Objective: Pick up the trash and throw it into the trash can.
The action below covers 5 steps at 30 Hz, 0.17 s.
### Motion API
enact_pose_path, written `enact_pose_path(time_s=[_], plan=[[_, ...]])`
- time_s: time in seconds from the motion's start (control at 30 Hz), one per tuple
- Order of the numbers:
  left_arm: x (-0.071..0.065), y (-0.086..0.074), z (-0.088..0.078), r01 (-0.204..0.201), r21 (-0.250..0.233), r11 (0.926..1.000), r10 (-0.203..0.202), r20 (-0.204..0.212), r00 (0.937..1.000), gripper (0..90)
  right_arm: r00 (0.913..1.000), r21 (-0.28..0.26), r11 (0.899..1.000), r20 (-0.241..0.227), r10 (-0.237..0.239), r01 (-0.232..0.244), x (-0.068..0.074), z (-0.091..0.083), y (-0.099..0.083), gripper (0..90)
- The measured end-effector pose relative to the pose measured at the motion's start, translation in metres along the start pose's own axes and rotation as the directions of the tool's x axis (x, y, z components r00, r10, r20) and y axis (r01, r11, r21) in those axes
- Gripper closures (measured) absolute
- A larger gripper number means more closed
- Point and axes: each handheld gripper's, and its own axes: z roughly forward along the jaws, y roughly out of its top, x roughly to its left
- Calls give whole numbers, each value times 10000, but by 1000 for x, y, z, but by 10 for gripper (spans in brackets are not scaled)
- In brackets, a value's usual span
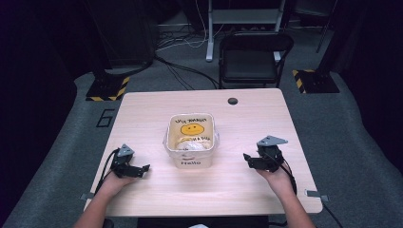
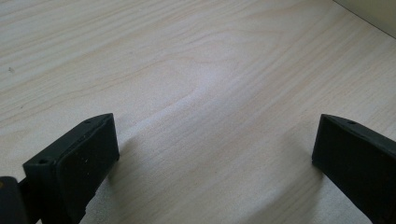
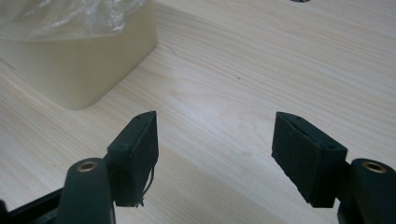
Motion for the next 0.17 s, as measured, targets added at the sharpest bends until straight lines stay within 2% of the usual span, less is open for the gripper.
enact_pose_path(time_s=[0.1,0.17], plan=[[0,0,0,12,18,10000,-12,-13,10000,3,9999,20,9999,-44,119,-119,-3,2,-5,257],[0,0,0,-8,29,10000,8,-9,10000,3,9998,116,9997,59,192,-193,-9,7,-16,224]])
